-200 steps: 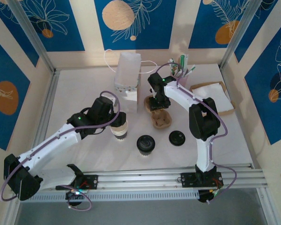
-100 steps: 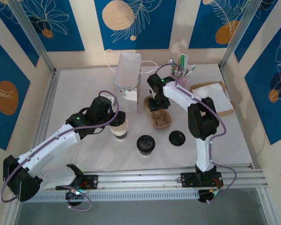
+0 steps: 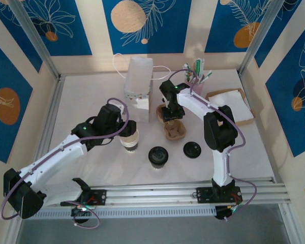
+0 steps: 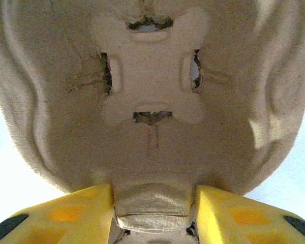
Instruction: Pack the takeout coffee
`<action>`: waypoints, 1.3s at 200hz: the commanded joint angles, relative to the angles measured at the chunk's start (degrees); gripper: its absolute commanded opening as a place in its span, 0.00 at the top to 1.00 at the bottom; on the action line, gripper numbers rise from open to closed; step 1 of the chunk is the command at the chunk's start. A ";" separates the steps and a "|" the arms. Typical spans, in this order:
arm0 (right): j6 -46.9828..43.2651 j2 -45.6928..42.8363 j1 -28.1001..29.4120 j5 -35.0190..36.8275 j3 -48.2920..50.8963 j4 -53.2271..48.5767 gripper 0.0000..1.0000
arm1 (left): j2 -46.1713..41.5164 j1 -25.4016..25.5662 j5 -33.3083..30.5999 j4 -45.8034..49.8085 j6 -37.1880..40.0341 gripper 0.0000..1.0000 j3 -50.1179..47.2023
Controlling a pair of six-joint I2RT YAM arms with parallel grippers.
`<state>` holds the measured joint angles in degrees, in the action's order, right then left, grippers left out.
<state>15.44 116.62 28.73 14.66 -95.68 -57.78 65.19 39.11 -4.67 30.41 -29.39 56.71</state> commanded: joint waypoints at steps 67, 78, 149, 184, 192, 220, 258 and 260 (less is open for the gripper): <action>0.47 -0.33 0.36 0.82 -1.27 -2.69 0.58 | -0.35 -0.87 1.12 -0.97 1.08 0.38 -0.37; 0.68 -0.71 0.27 0.59 -1.39 -2.69 0.58 | -0.37 -0.93 1.15 -0.93 1.04 0.38 -0.46; 1.30 -2.79 -0.64 -1.99 -1.83 -3.03 0.60 | -1.02 -1.06 1.24 -0.97 1.02 0.38 -0.72; 1.44 -3.27 -0.95 -2.46 -1.57 -3.09 0.60 | -1.10 -1.01 1.33 -0.97 0.95 0.38 -0.77; 1.57 -3.48 -1.02 -2.59 -1.53 -3.04 0.60 | -1.14 -1.05 1.33 -0.97 0.96 0.38 -0.73; 1.57 -3.84 -1.18 -2.90 -1.36 -3.04 0.61 | -0.89 -1.05 1.41 -1.04 1.02 0.38 -0.77; 1.52 -4.46 -1.56 -3.25 -1.09 -2.95 0.62 | -0.65 -1.06 1.59 -1.15 1.02 0.38 -0.57; 1.52 -4.51 -1.57 -3.30 -1.02 -3.00 0.62 | -0.67 -1.06 1.61 -1.08 1.00 0.38 -0.55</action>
<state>16.14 115.39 27.62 13.10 -95.92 -59.59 65.14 38.87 -4.45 30.37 -29.39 56.38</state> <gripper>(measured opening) 0.387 0.619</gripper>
